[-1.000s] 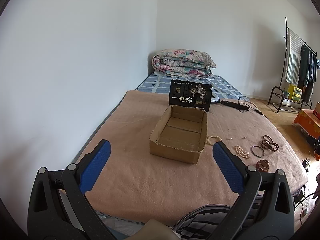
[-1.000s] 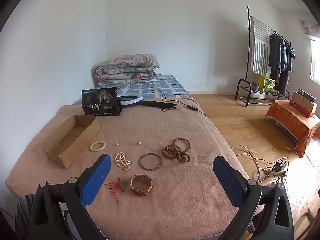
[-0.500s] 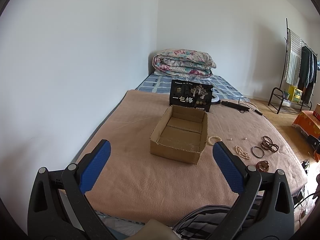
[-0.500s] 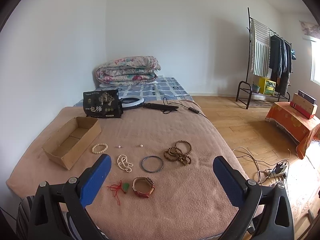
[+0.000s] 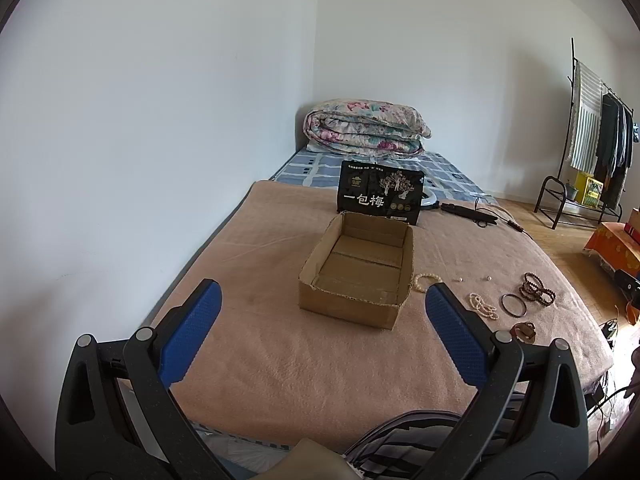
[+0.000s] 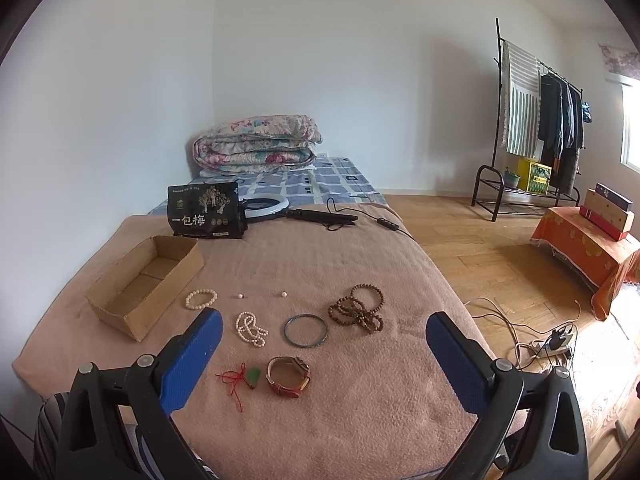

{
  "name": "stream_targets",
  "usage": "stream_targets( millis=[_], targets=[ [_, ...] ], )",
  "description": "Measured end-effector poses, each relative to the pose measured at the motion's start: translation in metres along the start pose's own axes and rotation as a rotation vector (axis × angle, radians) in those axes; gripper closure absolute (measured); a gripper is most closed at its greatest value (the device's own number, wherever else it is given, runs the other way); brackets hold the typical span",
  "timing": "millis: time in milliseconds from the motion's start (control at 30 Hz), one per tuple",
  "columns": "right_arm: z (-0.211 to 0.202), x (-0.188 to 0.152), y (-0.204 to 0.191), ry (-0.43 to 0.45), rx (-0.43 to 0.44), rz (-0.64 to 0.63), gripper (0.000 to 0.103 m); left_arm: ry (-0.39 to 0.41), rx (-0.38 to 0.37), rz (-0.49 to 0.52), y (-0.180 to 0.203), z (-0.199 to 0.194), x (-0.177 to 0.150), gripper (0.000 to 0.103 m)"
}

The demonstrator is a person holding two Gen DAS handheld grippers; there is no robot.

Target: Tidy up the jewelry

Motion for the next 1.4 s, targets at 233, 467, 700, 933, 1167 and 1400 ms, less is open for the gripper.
stream_targets(
  millis=[233,467,700,933,1167,1400],
  targets=[
    [-0.0009,-0.0019,0.0005,0.001,0.001,0.001,0.000,-0.001,0.000,-0.003,-0.0002,0.0004,-0.0009,0.000],
    [-0.0010,-0.0026,0.0009,0.004,-0.003,-0.003,0.000,0.000,0.000,-0.002,0.0000,0.0003,0.0002,0.000],
    [-0.0012,-0.0038,0.0008,0.005,-0.002,-0.002,0.000,0.000,0.001,-0.003,-0.0004,0.0000,0.0001,0.000],
    [-0.0008,-0.0041,0.0008,0.003,-0.002,-0.003,0.000,-0.001,-0.001,-0.004,-0.0004,0.0006,-0.0006,0.000],
    [0.0008,-0.0073,0.0002,-0.001,-0.001,-0.006,0.000,0.000,-0.001,-0.003,-0.0011,0.0004,-0.0005,0.000],
    [0.0020,-0.0090,-0.0001,-0.003,-0.001,-0.007,0.000,-0.006,-0.001,-0.002,-0.0027,0.0008,-0.0015,0.000]
  ],
)
Point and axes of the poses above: each gripper's, at about its wrist camera, not at the fingertips, and z roughly the way its jaws point, y to its right, x to its top, the point moved 8 cm from there along z, roughly the way its jaws point, and after that the axes turned 10 degrees about y, right-handed, at the moved point
